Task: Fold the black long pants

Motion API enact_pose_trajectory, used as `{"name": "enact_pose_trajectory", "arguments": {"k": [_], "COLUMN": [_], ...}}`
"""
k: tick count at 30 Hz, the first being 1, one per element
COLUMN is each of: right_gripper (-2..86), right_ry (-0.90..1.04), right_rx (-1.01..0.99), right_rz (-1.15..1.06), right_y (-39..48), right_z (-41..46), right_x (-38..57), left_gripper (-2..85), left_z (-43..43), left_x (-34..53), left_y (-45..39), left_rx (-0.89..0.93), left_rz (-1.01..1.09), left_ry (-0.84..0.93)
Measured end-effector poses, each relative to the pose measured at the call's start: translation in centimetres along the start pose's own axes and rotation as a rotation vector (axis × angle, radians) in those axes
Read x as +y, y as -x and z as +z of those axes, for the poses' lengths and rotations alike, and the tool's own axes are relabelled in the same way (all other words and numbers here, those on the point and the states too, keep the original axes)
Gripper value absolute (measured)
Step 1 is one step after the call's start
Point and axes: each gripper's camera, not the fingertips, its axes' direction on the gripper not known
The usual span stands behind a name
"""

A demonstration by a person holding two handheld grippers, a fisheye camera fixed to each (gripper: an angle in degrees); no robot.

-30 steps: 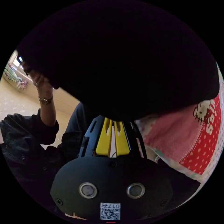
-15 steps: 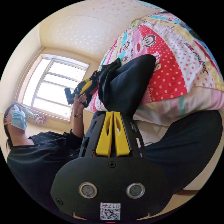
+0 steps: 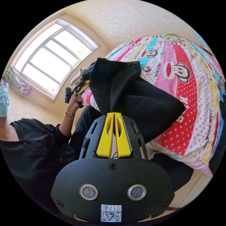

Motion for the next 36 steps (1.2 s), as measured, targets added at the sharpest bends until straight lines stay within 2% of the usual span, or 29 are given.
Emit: {"name": "enact_pose_trajectory", "arguments": {"k": [1,5,9,13,15,18,19,21,23,26,30,32,36], "right_gripper": [3.9,10.1,13.6,14.3,12.4,7.5,6.2,4.8,3.7,3.0,2.7,2.7,2.8], "right_ry": [-0.018,-0.045,0.035,0.275,0.216,0.077,0.029,-0.054,-0.167,-0.386,-0.688,-0.888,-1.114], "right_rx": [-0.008,0.014,-0.016,-0.113,-0.001,0.049,0.026,0.007,0.159,0.343,0.382,0.356,0.413], "right_rz": [-0.034,-0.032,0.082,0.259,0.226,0.123,0.119,0.076,-0.098,-0.182,-0.284,-0.362,-0.335], "right_y": [0.0,-2.4,-7.1,-10.5,-8.3,-3.9,-2.8,-0.5,5.4,12.3,18.6,22.0,24.0], "right_z": [0.0,2.3,7.7,16.0,15.5,11.9,9.9,6.2,0.4,-8.3,-18.9,-25.1,-31.5], "right_x": [-1.8,-10.6,-17.8,-19.7,-18.2,-13.9,-12.0,-9.2,-5.5,-0.9,5.0,9.5,12.2], "left_gripper": [2.8,16.8,17.9,16.9,16.5,10.8,5.3,5.0,4.8,4.7,4.7,4.8,4.8], "left_z": [-1.2,-0.5,2.4,5.9,8.1,9.9,9.6,8.0,4.7,0.4,-6.7,-11.7,-15.0], "left_x": [0.5,1.1,0.2,-1.0,-1.4,-1.9,-2.1,-2.2,-2.4,-1.2,1.4,3.5,4.8], "left_y": [1.5,4.5,5.4,5.1,4.7,5.2,5.5,4.1,-2.8,-12.5,-21.7,-26.4,-32.3], "left_rx": [-0.015,-0.054,-0.075,-0.147,-0.109,-0.206,-0.169,-0.063,-0.135,-0.186,-0.128,-0.025,-0.017], "left_rz": [-0.014,-0.094,-0.122,-0.174,-0.175,-0.215,-0.221,-0.205,-0.032,0.214,0.447,0.585,0.766], "left_ry": [-0.017,0.059,0.091,0.090,0.134,0.169,0.161,0.123,0.055,-0.078,-0.302,-0.459,-0.662]}}
